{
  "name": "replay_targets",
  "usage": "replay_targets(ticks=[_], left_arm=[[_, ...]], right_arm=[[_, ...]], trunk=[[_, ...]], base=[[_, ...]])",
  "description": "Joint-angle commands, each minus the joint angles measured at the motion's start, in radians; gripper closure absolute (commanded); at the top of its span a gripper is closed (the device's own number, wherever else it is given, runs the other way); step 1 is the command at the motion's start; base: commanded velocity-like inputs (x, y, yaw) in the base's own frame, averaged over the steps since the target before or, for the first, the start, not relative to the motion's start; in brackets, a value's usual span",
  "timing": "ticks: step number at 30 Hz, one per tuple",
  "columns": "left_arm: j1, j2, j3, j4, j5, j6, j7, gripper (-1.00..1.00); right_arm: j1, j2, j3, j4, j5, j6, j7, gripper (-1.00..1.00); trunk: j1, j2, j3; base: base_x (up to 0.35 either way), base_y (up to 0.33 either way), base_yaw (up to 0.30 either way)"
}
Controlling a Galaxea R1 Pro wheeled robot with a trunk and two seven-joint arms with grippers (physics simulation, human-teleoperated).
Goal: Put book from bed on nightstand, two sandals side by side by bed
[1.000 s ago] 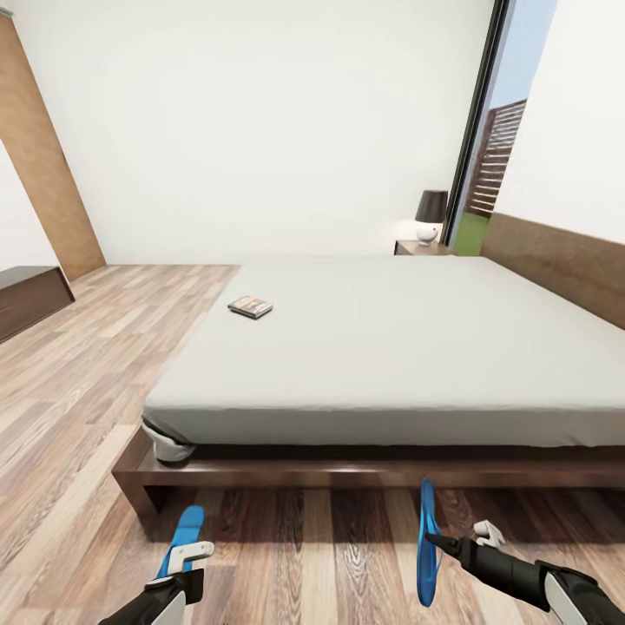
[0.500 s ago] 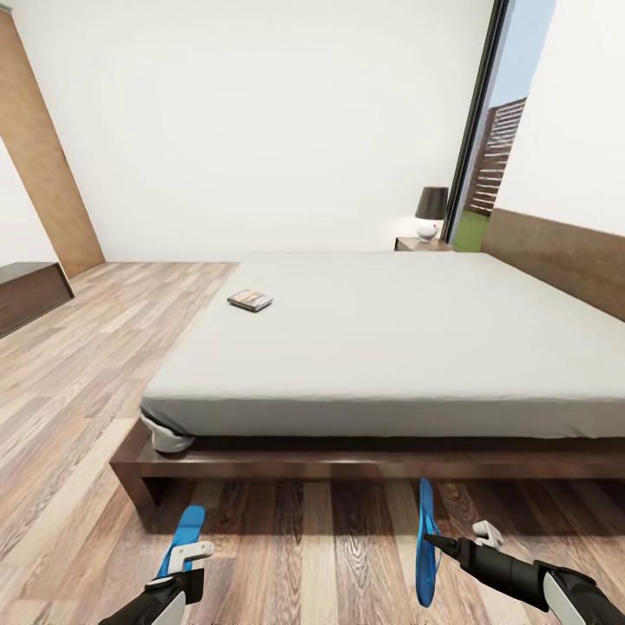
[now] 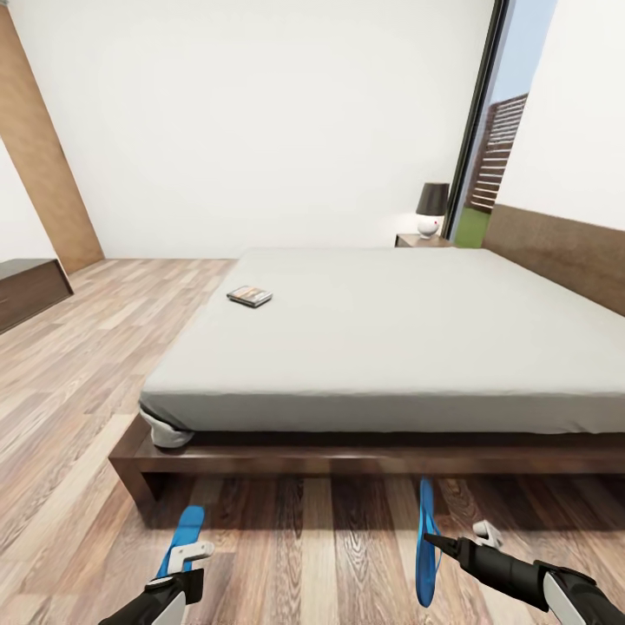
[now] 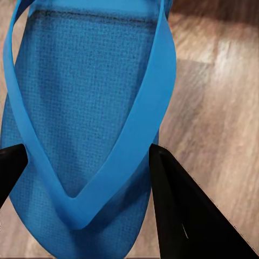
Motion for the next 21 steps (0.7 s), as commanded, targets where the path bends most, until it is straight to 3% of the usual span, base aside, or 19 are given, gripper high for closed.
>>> replay_targets(ticks=[1,21], left_arm=[[0.000,0.001,-0.008,-0.003,0.004,0.007,0.004,1.00],[0.000,0.001,-0.008,-0.002,0.004,0.007,0.003,1.00]], right_arm=[[0.000,0.000,-0.002,0.000,-0.006,0.008,0.001,1.00],[0.000,0.000,-0.002,0.001,-0.003,0.008,0.001,1.00]], trunk=[[0.000,-0.001,-0.005],[0.009,-0.005,-0.082]], base=[[0.000,0.000,0.000],[0.000,0.000,0.000]])
